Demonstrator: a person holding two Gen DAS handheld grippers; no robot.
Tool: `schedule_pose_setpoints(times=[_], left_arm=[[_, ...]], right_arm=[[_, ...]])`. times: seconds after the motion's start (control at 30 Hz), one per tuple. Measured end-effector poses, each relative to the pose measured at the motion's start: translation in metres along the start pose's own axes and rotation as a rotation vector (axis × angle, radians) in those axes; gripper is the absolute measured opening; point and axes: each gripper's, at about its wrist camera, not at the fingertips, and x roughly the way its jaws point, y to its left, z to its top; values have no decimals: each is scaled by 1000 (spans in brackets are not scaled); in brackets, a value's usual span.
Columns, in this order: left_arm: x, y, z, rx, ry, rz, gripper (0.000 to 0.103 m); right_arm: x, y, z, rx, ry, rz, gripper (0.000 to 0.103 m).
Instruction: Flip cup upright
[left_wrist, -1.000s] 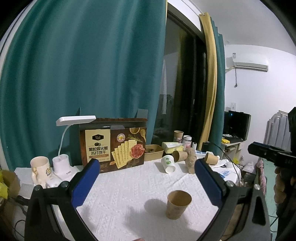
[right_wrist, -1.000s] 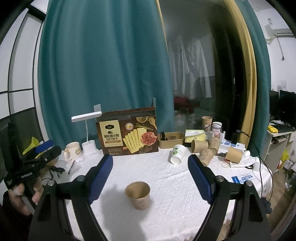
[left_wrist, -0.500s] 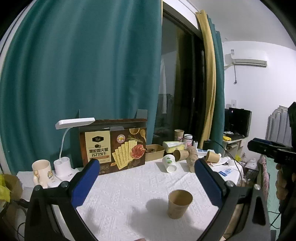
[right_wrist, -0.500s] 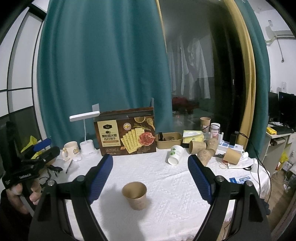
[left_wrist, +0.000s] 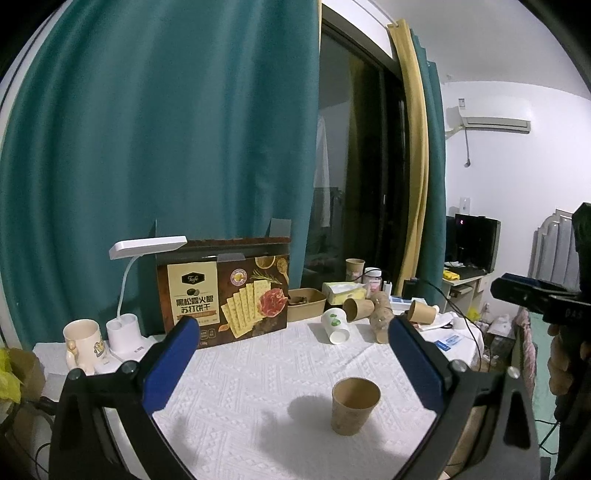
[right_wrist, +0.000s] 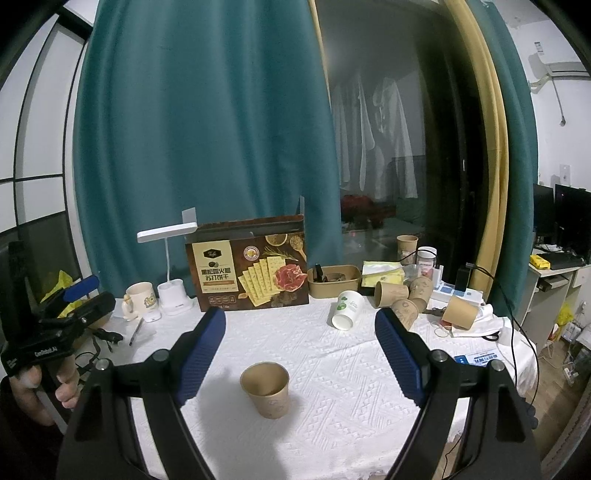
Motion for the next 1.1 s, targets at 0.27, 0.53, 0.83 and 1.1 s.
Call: schedule_pose_setpoints(times=[0.27,0.53,0.83,1.1], left_arm=[[0,0,1,-1,-6,-5,102],[0,0,1,0,-2,-8,102],[-2,-6,1,7,-2,-15,102],[0,-10,2,13,-2,-22,102]], right_arm=[[-2,-4,1,5,3,1,81],[-2,-7,1,7,5,1,81],[-2,-8,0,10,5,-1,81],[-2,-9,0,11,5,0,81]])
